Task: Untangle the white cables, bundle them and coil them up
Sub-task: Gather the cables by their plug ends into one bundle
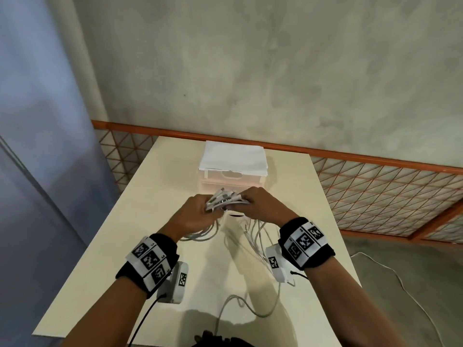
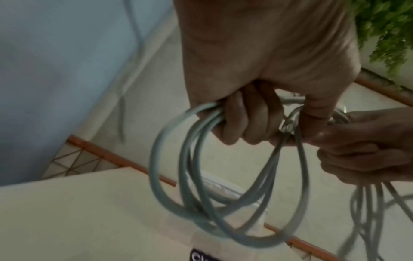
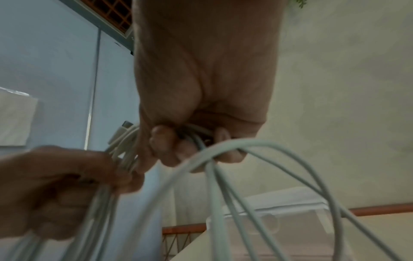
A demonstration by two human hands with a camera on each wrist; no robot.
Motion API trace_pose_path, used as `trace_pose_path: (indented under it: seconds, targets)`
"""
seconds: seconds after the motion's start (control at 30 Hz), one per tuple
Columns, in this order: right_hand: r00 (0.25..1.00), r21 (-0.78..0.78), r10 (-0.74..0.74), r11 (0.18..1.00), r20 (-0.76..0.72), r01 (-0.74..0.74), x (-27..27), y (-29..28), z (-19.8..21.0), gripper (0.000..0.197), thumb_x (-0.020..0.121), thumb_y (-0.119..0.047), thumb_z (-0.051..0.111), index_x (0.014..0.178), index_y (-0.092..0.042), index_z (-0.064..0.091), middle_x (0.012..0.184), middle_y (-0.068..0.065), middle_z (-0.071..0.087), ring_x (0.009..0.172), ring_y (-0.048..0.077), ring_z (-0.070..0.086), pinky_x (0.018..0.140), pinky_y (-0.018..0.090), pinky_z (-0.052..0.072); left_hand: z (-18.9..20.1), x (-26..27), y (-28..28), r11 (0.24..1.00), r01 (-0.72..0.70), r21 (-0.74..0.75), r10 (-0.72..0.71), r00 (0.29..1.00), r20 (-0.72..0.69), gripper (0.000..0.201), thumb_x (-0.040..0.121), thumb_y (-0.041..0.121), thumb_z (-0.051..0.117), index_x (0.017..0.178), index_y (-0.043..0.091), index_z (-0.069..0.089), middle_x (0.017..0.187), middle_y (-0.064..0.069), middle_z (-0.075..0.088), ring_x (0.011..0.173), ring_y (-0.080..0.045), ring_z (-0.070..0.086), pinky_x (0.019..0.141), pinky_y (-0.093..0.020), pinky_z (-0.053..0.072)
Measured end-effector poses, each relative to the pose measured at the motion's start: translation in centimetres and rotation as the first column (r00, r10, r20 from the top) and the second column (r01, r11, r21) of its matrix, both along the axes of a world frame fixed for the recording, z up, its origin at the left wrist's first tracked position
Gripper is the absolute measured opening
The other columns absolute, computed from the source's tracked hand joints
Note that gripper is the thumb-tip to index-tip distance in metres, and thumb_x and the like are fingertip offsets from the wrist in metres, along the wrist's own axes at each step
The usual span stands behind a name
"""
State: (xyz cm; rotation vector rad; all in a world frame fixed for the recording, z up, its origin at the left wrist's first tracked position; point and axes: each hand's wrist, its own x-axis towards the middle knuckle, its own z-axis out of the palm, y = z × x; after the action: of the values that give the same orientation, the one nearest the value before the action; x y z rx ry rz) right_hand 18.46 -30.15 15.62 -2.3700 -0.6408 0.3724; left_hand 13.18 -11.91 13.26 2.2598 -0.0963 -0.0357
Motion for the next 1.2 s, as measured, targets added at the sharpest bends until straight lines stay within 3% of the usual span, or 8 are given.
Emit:
trace_pose_path:
  seconds: [0.1, 0.3, 0.47, 0.53, 0.63, 0.97, 1.1, 1.2]
  targets:
    - [0.994, 0.114, -0.027, 0.993, -0.103, 0.038, 0.1, -0.8, 0.0, 0.026, 0.082, -0.028, 0.070, 0.063, -0.017, 0.055, 0.057, -0.003, 0.059, 0.049, 0.003, 0.056, 0.053, 0.015, 0.042, 1.8, 0.5, 0.7, 0.993, -0.034, -0.113, 0.047, 0.993, 0.111, 0.017, 0.088, 0.030, 0.061, 0.085, 0.014, 0.065, 0.061, 0.004, 0.056, 0.052, -0.001, 0.047, 0.056, -0.022, 0.035]
    - [0.998, 0.045, -0.049, 0.998, -0.028, 0.050, 1.8, -2.4, -1.8, 0.026, 0.072, -0.019, 0.078, 0.088, -0.015, 0.058, 0.092, 0.009, 0.063, 0.082, 0.025, 0.057, 0.077, 0.038, 0.048, 7.1, 0.7, 0.2, 0.929, -0.149, -0.338, 0.271, 0.897, 0.349, 0.007, 0.089, 0.025, 0.061, 0.083, 0.026, 0.065, 0.061, 0.008, 0.058, 0.052, -0.001, 0.045, 0.056, -0.017, 0.035]
    - [0.972, 0.041, -0.177, 0.984, 0.153, 0.173, 3.5, -4.3, -2.8, 0.033, 0.073, -0.013, 0.075, 0.105, -0.014, 0.064, 0.105, -0.001, 0.059, 0.095, 0.019, 0.043, 0.088, 0.031, 0.036, 8.7, 0.7, 0.6, 0.834, -0.254, -0.491, 0.460, 0.812, 0.360, 0.030, 0.089, 0.025, 0.061, 0.061, 0.028, 0.053, 0.041, 0.013, 0.042, 0.042, -0.003, 0.033, 0.047, -0.019, 0.027]
    - [0.954, 0.055, -0.253, 0.967, 0.163, 0.247, 3.9, -5.0, -3.6, 0.009, 0.078, -0.018, 0.070, 0.083, -0.024, 0.066, 0.090, 0.000, 0.069, 0.092, 0.023, 0.054, 0.089, 0.039, 0.041, 9.5, 0.7, 1.0, 0.811, -0.249, -0.530, 0.485, 0.792, 0.371, 0.036, 0.090, 0.025, 0.060, 0.057, 0.027, 0.048, 0.037, 0.014, 0.040, 0.038, -0.003, 0.031, 0.043, -0.017, 0.024]
    - [0.937, -0.005, -0.330, 0.943, 0.110, 0.333, 4.2, -6.0, -4.9, 0.022, 0.081, -0.027, 0.066, 0.065, -0.037, 0.055, 0.073, -0.004, 0.065, 0.084, 0.021, 0.061, 0.087, 0.044, 0.040, 10.9, 0.8, 2.0, 0.735, -0.181, -0.654, 0.504, 0.790, 0.349, 0.032, 0.088, 0.034, 0.059, 0.058, 0.028, 0.049, 0.038, 0.013, 0.036, 0.038, -0.003, 0.026, 0.041, -0.019, 0.022]
    - [0.936, 0.247, -0.352, 0.906, -0.018, 0.345, 4.9, -6.9, -6.1, 0.006, 0.090, -0.015, 0.057, 0.096, -0.014, 0.060, 0.085, 0.001, 0.064, 0.086, 0.023, 0.062, 0.076, 0.029, 0.044, 11.9, 1.0, 1.8, 0.728, -0.127, -0.674, 0.480, 0.797, 0.368, 0.039, 0.092, 0.030, 0.056, 0.054, 0.037, 0.053, 0.038, 0.014, 0.034, 0.036, -0.002, 0.027, 0.039, -0.013, 0.024]
    - [0.959, 0.316, 0.021, 0.946, -0.282, 0.072, 3.8, -3.9, -4.0, 0.077, 0.076, -0.006, 0.074, 0.138, -0.026, 0.034, 0.139, -0.003, 0.040, 0.124, 0.012, 0.042, 0.086, 0.005, 0.042, 12.3, 1.1, 0.9, 0.752, -0.114, -0.649, 0.436, 0.824, 0.361, 0.040, 0.092, 0.029, 0.057, 0.053, 0.040, 0.056, 0.038, 0.014, 0.034, 0.037, -0.003, 0.028, 0.040, -0.015, 0.024]
    - [0.975, 0.313, 0.069, 0.950, -0.213, 0.001, 3.3, -0.2, -3.9, 0.117, 0.064, -0.022, 0.085, 0.148, -0.032, 0.005, 0.154, -0.008, 0.019, 0.140, 0.006, 0.020, 0.112, 0.023, 0.025, 12.0, 1.0, 0.1, 0.768, -0.113, -0.630, 0.409, 0.844, 0.347, 0.037, 0.091, 0.031, 0.058, 0.055, 0.039, 0.055, 0.040, 0.012, 0.030, 0.039, -0.004, 0.024, 0.040, -0.019, 0.022]
